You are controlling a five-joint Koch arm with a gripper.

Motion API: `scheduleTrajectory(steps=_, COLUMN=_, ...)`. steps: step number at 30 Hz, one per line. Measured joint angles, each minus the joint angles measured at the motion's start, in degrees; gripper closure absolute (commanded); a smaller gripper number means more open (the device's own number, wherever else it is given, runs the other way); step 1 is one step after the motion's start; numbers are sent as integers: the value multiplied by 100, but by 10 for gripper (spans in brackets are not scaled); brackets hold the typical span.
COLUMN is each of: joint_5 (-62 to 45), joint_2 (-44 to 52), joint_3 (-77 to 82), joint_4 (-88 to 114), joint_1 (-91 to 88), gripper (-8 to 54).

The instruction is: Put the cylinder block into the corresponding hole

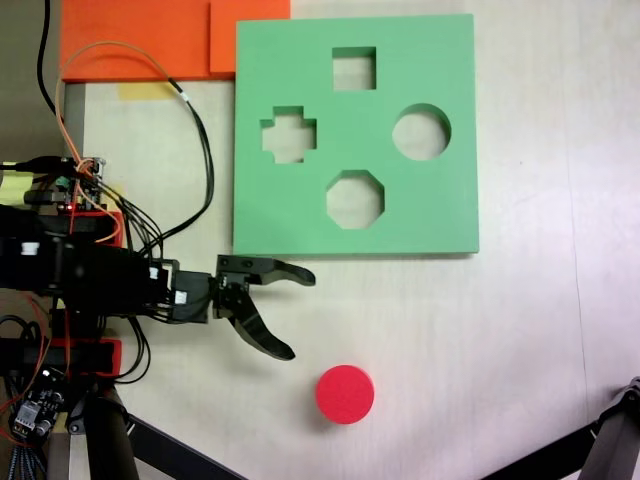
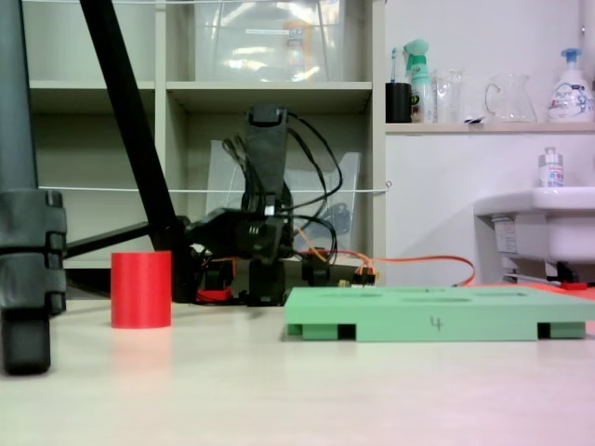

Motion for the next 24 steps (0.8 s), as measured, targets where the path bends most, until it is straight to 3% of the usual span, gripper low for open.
scheduleTrajectory(steps=2, joint_5=167, joint_2=-2013, joint_3=-413, joint_4=-1863, joint_1=70, gripper=-63)
scheduleTrajectory(steps=3, joint_5=211, joint_2=-2294, joint_3=-396, joint_4=-2083, joint_1=114, gripper=-63)
scheduleTrajectory(steps=14, joint_5=343, joint_2=-2487, joint_3=-360, joint_4=-2127, joint_1=1485, gripper=-63)
scheduleTrajectory(steps=24, joint_5=650, joint_2=-3146, joint_3=-1942, joint_4=-2136, joint_1=1793, gripper=-25)
